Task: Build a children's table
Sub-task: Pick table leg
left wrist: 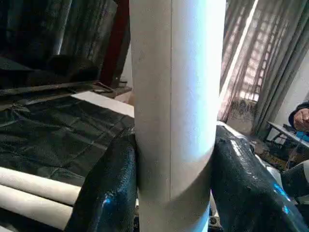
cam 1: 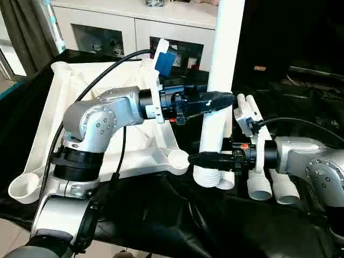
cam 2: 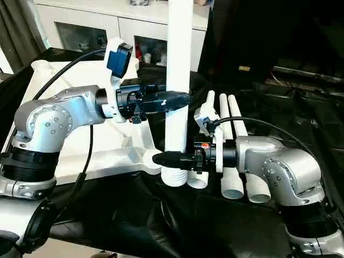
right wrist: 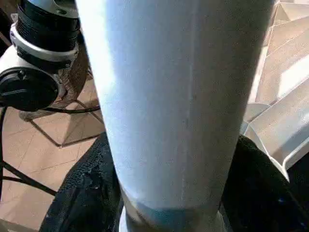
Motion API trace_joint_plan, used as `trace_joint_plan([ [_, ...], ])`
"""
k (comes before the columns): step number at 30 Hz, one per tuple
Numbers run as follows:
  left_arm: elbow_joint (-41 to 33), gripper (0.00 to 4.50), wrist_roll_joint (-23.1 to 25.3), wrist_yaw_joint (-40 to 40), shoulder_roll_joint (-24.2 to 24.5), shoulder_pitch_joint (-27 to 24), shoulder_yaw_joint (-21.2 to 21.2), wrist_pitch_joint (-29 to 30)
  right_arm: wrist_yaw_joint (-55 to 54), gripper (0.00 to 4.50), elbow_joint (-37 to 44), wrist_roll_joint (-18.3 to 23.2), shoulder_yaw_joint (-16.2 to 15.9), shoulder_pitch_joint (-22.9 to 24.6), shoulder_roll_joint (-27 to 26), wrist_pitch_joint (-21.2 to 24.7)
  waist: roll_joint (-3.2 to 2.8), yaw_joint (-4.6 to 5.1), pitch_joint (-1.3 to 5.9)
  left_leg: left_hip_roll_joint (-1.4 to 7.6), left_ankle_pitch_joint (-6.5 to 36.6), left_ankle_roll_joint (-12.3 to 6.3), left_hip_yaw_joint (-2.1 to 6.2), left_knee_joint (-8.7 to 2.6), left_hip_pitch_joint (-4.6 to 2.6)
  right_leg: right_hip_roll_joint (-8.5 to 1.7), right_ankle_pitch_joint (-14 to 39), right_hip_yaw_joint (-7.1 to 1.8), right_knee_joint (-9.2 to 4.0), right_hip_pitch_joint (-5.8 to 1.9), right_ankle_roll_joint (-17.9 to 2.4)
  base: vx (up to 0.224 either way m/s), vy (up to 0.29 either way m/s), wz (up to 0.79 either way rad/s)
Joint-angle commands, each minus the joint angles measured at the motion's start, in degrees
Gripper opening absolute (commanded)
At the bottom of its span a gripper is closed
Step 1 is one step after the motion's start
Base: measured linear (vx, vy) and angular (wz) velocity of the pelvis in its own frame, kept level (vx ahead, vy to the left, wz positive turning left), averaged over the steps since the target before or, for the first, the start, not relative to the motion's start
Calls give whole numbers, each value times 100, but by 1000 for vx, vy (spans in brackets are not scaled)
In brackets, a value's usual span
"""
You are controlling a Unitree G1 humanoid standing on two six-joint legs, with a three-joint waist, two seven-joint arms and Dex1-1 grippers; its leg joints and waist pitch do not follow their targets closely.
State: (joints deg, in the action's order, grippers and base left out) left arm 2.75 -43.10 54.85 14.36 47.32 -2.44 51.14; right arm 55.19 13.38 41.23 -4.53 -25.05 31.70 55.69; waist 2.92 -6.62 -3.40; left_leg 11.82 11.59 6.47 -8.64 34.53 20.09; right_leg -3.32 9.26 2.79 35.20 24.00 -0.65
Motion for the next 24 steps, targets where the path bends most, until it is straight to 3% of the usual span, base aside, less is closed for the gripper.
trace_joint_plan([
  [1,-31,182,-42,58,6,94,7,-20,-11,242,22,87,124,-62,49,21,37,-30,419,22,329,-54,-87,-345,62,-327,1328,-199,-365,-424,-872,0,0,0],
  [8,-18,182,-28,71,5,91,-18,-26,8,202,30,96,128,-52,47,-8,19,-34,422,20,323,-47,-83,-342,66,-326,1361,-197,-369,-422,-851,0,0,0],
  [20,38,182,47,54,-1,113,-15,-133,-13,195,33,95,129,-22,48,-80,16,-37,422,18,349,-46,-82,-344,62,-324,1370,-193,-375,-422,-855,0,0,0],
  [22,143,238,-8,-193,-95,139,142,-55,-31,194,26,73,147,-12,26,-136,19,-37,426,16,339,-48,-86,-336,64,-322,1322,-196,-374,-423,-869,0,0,0],
  [24,152,255,-157,-208,-122,137,256,50,-47,194,26,69,156,-5,3,-163,15,-44,428,16,317,-52,-83,-336,70,-326,1285,-194,-365,-430,-888,0,0,0],
])
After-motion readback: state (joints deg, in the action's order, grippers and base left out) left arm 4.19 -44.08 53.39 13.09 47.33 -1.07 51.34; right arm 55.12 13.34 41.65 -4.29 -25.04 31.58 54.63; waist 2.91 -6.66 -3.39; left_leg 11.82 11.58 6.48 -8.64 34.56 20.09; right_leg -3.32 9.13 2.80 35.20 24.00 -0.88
